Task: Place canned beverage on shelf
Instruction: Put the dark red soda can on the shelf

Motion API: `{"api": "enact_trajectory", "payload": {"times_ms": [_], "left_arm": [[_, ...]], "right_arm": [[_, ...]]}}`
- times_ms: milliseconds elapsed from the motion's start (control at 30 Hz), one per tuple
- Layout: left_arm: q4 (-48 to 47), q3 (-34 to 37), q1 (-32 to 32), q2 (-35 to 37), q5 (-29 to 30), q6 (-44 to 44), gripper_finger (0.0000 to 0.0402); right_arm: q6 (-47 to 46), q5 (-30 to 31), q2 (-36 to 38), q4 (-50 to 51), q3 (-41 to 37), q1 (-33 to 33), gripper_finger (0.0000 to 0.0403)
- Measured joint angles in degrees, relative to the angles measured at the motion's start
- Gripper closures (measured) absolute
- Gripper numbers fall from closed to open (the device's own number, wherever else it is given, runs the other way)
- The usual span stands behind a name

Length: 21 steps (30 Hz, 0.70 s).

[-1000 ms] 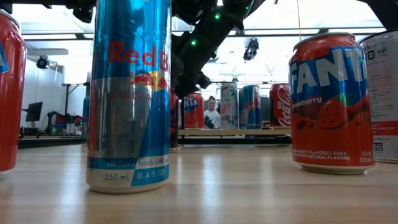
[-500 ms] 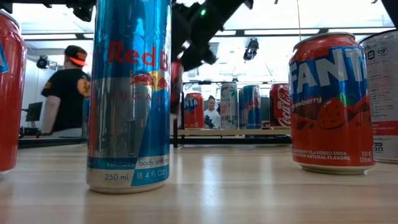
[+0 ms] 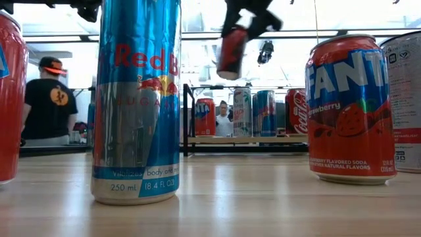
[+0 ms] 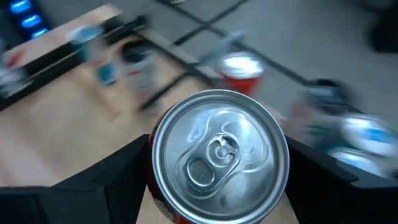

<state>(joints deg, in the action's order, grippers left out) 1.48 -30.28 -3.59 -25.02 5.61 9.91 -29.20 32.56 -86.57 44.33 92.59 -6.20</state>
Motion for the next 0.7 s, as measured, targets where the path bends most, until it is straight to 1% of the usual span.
{"api": "enact_trajectory", "payload": {"times_ms": [200, 267, 467, 700], "left_arm": [[0.81, 0.00, -0.01, -0.01, 0.00, 0.63, 0.0402], [1.11, 0.00, -0.01, 0.00, 0.00, 0.79, 0.0402], [1.07, 0.00, -0.01, -0.02, -0.02, 0.73, 0.0402], [1.05, 0.02, -0.01, -0.07, 0.00, 0.76, 0.0402]], "right_arm": [[-6.98, 4.81, 4.75, 11.73, 0.03, -4.17, 0.0110], [-8.66, 5.16, 5.69, 14.39, 0.03, -5.81, 0.0110], [-11.30, 6.45, 6.59, 20.00, 0.03, -9.73, 0.0110], [-11.88, 6.53, 7.06, 24.82, 0.03, -14.58, 0.0110]]}}
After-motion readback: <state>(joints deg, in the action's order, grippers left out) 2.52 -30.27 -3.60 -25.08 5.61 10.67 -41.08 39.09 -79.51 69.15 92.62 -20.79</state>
